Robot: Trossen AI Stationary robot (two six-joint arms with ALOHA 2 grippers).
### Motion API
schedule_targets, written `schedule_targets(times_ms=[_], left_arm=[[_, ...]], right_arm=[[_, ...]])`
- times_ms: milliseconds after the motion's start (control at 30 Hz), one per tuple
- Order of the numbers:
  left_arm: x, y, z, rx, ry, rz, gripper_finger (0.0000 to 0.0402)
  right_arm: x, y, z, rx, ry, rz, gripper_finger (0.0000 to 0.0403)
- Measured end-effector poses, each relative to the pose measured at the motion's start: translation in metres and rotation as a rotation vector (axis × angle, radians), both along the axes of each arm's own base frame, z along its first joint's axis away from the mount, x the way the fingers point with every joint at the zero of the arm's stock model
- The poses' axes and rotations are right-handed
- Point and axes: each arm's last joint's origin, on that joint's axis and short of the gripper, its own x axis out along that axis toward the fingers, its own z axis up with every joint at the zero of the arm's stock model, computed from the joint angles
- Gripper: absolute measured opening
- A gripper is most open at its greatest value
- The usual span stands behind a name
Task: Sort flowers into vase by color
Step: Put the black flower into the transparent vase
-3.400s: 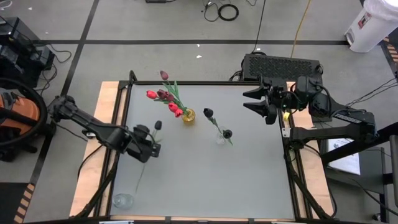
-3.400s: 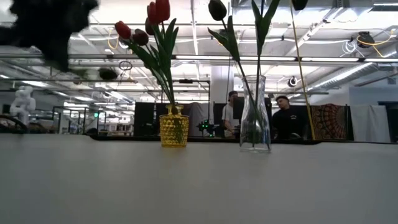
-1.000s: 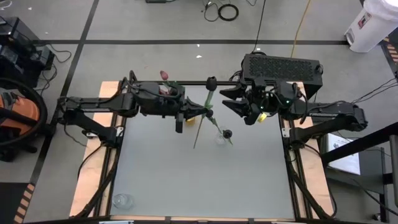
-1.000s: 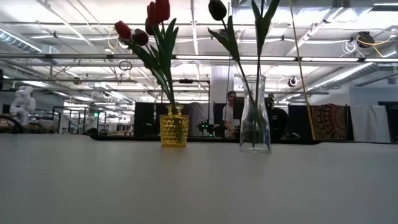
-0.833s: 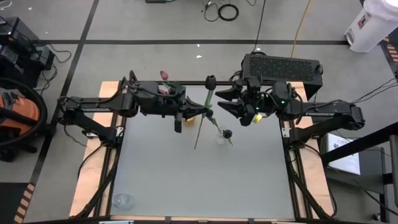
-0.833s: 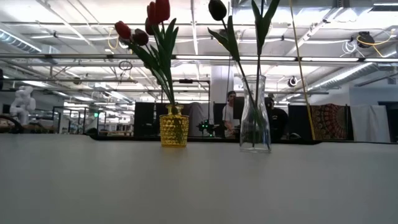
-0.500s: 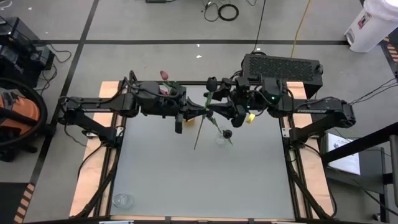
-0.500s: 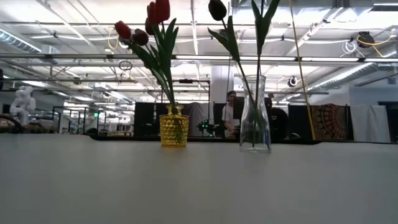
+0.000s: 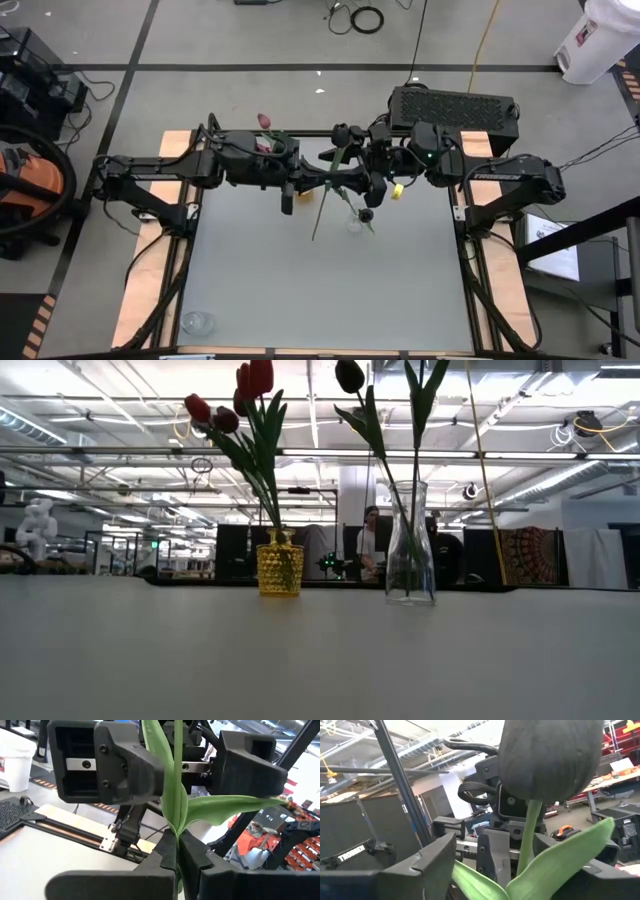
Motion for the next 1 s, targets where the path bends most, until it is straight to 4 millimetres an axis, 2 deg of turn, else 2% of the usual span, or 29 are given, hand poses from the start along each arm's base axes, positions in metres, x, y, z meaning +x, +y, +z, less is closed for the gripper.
schedule_targets(times_ms=[200,567,633,1000], left_arm=[[0.0,0.0,0.0,0.006,0.0,0.0,0.0003],[0.0,-0.0003,0.0002,0.02,-0.004,-0.004,0.0003],[0.0,-0.0004,0.0002,0.02,-0.004,-0.004,0.0003],[-0.0001,-0.0005,-0.0003,0.027,0.002,-0.006,0.0007]], right_arm=[[0.0001,0.0,-0.001,0.001,0.011,0.0,0.0199],[0.0002,-0.0007,-0.0017,-0.01,0.018,-0.007,0.0018],[0.0002,-0.0006,-0.0017,-0.029,0.015,-0.011,0.0007],[0.0003,0.0,-0.0029,-0.062,0.022,0.005,0.0001]])
